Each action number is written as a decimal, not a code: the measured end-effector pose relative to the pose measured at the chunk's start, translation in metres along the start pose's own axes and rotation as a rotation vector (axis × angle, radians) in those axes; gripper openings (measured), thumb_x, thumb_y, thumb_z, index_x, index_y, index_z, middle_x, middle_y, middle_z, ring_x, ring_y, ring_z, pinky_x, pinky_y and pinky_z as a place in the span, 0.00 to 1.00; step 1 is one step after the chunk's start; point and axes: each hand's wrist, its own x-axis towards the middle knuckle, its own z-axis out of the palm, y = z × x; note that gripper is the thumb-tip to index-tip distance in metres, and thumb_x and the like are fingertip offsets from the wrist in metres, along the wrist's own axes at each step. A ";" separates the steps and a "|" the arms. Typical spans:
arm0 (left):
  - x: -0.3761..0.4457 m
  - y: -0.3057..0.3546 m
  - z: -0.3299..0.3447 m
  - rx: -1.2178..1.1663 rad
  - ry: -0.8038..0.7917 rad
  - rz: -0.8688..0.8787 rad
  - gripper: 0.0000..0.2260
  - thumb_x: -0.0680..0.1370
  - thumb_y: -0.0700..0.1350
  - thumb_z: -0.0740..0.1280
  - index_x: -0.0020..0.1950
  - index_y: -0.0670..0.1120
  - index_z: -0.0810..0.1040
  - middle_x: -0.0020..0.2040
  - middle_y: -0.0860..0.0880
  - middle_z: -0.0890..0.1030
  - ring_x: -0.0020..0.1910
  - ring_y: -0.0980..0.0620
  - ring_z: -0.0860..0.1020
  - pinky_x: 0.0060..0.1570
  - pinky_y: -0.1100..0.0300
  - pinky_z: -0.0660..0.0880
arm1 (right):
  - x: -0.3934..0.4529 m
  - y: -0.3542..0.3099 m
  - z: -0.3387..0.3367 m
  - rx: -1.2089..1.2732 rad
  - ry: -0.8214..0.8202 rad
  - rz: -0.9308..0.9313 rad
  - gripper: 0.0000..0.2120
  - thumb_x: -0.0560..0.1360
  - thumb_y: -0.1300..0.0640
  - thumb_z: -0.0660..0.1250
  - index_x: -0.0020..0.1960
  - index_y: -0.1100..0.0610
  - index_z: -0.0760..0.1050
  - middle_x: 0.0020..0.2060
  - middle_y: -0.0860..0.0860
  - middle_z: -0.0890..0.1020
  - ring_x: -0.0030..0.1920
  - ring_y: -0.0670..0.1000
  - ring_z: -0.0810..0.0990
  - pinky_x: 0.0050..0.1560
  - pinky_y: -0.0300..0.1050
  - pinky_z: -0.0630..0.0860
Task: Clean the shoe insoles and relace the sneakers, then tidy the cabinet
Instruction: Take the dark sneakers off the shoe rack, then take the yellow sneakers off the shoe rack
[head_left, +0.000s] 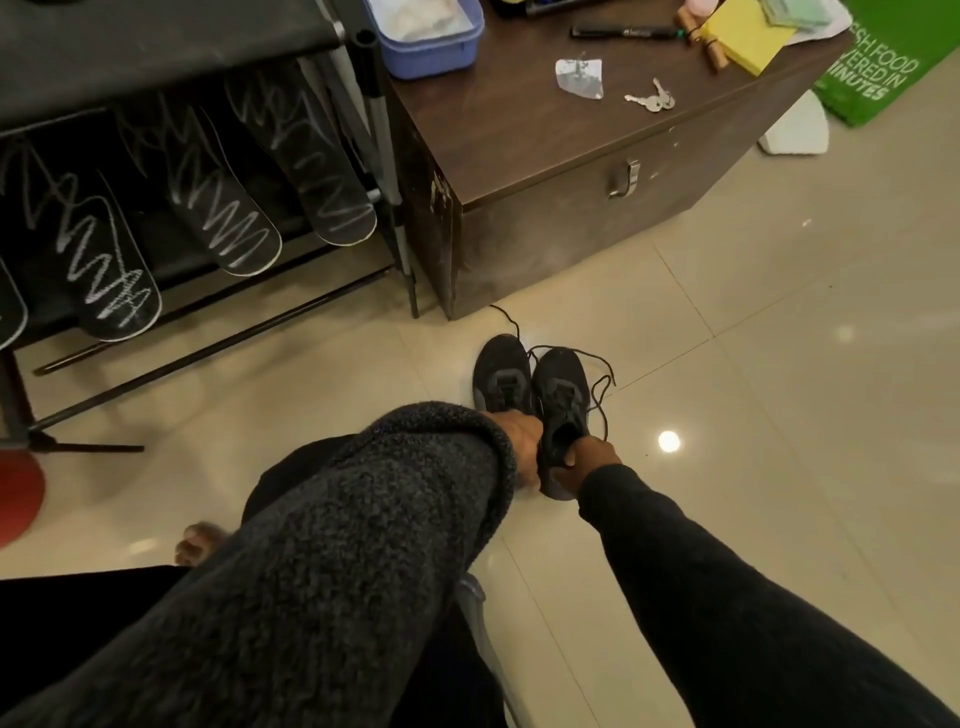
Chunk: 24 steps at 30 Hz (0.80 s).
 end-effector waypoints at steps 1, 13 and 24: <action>-0.001 0.001 -0.003 -0.016 0.014 0.013 0.28 0.74 0.52 0.75 0.71 0.47 0.71 0.67 0.46 0.75 0.63 0.44 0.76 0.63 0.48 0.74 | 0.000 0.001 -0.002 0.003 0.000 0.006 0.18 0.74 0.51 0.72 0.60 0.58 0.77 0.52 0.56 0.82 0.50 0.56 0.82 0.54 0.49 0.80; -0.105 -0.045 -0.091 -0.053 0.413 0.095 0.20 0.76 0.51 0.74 0.67 0.48 0.78 0.63 0.48 0.79 0.63 0.47 0.76 0.54 0.60 0.71 | -0.039 -0.057 -0.082 0.072 0.133 -0.037 0.12 0.71 0.46 0.71 0.49 0.53 0.81 0.45 0.54 0.84 0.46 0.56 0.83 0.52 0.53 0.82; -0.332 -0.169 -0.104 0.046 0.836 -0.100 0.15 0.76 0.54 0.71 0.59 0.49 0.80 0.52 0.50 0.75 0.53 0.46 0.78 0.52 0.53 0.76 | -0.158 -0.224 -0.120 0.259 0.281 -0.509 0.06 0.76 0.54 0.72 0.44 0.57 0.83 0.41 0.54 0.84 0.44 0.51 0.81 0.53 0.50 0.79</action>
